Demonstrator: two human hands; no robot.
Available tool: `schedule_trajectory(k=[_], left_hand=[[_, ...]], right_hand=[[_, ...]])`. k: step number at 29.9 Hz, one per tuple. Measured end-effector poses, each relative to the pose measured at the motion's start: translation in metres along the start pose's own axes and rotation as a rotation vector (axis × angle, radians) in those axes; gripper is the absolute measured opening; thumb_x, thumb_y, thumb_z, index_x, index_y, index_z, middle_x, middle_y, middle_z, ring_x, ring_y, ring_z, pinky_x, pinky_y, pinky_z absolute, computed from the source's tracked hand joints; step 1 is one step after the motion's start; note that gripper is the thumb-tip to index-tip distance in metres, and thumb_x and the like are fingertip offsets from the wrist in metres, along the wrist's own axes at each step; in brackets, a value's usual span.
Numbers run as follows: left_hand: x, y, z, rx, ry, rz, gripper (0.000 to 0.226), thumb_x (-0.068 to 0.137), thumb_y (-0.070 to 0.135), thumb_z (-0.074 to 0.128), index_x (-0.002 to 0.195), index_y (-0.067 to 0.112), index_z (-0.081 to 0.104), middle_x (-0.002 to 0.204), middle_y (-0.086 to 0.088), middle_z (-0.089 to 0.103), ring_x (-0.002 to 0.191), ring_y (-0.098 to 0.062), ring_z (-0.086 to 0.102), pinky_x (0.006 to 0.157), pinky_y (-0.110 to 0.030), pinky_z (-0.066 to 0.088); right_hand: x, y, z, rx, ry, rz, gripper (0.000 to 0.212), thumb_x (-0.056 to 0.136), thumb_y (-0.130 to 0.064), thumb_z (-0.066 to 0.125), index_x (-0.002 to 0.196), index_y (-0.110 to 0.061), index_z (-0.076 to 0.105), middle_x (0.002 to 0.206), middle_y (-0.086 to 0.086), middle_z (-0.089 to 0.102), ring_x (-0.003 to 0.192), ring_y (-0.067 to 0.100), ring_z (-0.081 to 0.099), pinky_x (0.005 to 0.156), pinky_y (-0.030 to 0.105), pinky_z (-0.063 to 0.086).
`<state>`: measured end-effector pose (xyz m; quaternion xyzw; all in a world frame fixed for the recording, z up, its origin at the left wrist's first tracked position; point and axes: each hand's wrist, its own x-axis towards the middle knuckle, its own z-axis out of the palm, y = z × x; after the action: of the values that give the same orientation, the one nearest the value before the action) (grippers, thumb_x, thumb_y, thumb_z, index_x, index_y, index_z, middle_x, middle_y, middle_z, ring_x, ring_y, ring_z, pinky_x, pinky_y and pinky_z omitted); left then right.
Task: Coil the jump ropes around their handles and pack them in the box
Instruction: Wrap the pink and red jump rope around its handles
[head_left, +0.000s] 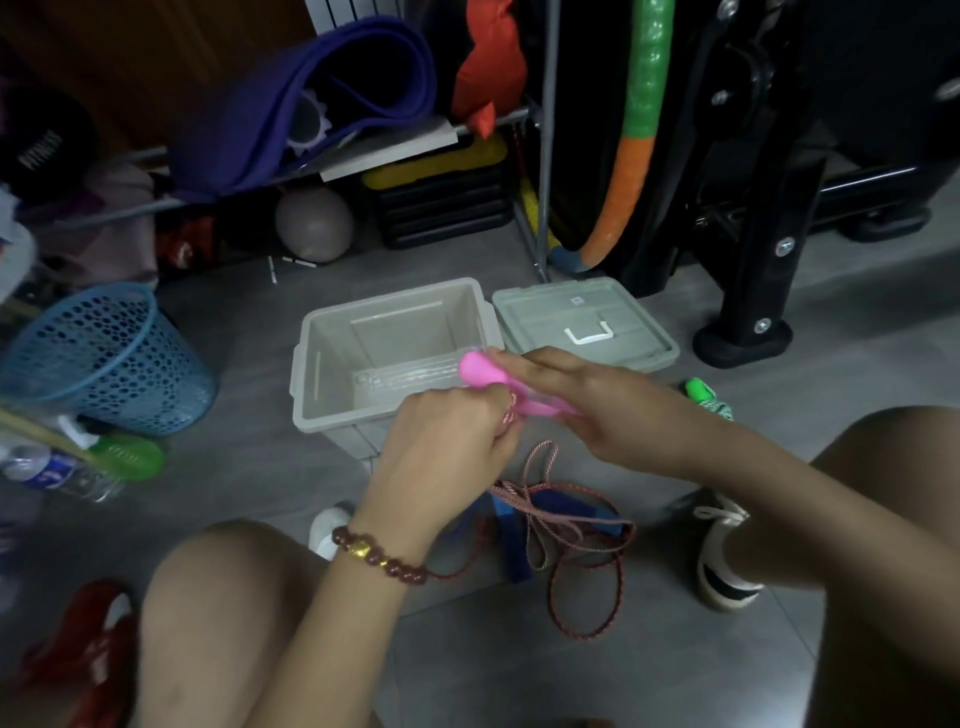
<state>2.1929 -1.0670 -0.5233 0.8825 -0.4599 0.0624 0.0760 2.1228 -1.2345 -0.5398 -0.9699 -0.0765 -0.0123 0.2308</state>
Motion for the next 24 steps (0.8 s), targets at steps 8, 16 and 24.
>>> schedule_trajectory(k=[8, 16, 24], left_hand=[[-0.008, -0.020, -0.007, -0.329, 0.089, -0.313, 0.041, 0.085, 0.063, 0.042, 0.091, 0.025, 0.056, 0.072, 0.007, 0.063, 0.068, -0.011, 0.059, 0.058, -0.027, 0.041], [0.007, -0.020, 0.012, -1.409, 0.196, -0.383, 0.036, 0.097, 0.046, 0.035, 0.126, 0.033, 0.052, 0.136, 0.007, 0.051, 0.128, -0.003, 0.043, 0.112, -0.030, 0.031], [0.019, 0.016, 0.026, -1.334, 0.236, -0.561, 0.025, 0.101, 0.015, 0.036, 0.093, 0.008, 0.059, 0.085, -0.020, 0.061, 0.077, -0.026, 0.057, 0.073, -0.042, 0.047]], right_hand=[[0.003, 0.007, -0.012, 0.442, 0.098, 0.103, 0.080, 0.087, 0.008, 0.056, 0.146, -0.028, 0.017, 0.134, -0.001, 0.046, 0.115, 0.010, 0.049, 0.090, 0.017, 0.036], [-0.002, -0.006, -0.008, 1.833, -0.192, 0.111, 0.072, 0.080, 0.001, 0.068, 0.142, -0.022, 0.039, 0.091, 0.002, 0.065, 0.064, 0.012, 0.055, 0.047, 0.018, 0.042], [0.007, -0.020, -0.010, 1.958, -0.274, 0.041, 0.058, 0.092, 0.002, 0.049, 0.141, -0.017, 0.026, 0.086, 0.012, 0.063, 0.066, 0.013, 0.058, 0.051, 0.018, 0.046]])
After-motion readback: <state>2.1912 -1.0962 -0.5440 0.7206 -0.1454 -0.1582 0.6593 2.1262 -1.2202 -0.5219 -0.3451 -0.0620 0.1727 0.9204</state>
